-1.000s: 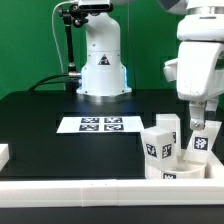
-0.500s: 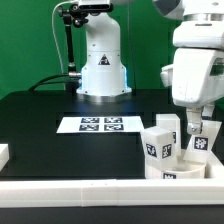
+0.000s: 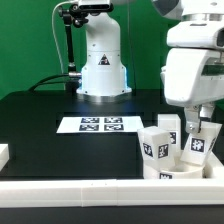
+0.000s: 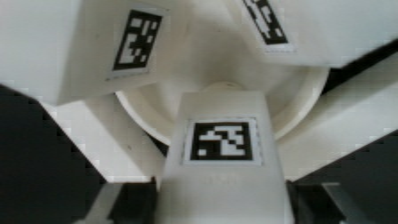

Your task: Assemble stool

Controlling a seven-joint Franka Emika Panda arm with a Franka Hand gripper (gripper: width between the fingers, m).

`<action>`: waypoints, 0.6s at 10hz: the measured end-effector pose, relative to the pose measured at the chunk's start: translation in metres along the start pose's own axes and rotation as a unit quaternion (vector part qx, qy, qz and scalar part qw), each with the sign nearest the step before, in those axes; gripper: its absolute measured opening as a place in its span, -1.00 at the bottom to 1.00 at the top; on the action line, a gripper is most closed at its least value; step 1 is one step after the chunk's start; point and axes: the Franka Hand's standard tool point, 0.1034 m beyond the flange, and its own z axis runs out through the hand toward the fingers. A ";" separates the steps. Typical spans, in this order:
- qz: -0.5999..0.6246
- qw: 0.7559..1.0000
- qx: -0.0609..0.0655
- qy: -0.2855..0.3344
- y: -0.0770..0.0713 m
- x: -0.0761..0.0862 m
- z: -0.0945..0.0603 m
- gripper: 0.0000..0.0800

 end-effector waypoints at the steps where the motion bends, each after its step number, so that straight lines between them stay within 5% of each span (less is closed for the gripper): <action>1: 0.042 0.999 0.003 0.000 0.002 -0.001 0.000 -0.15; 3: 0.130 0.991 0.015 0.005 0.008 -0.005 0.000 -0.15; 6: 0.244 0.970 0.016 0.003 0.006 -0.004 0.000 -0.15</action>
Offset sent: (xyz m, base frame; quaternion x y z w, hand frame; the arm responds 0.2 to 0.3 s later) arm 0.0000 0.0000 0.0000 0.0000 0.0000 0.1938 0.9810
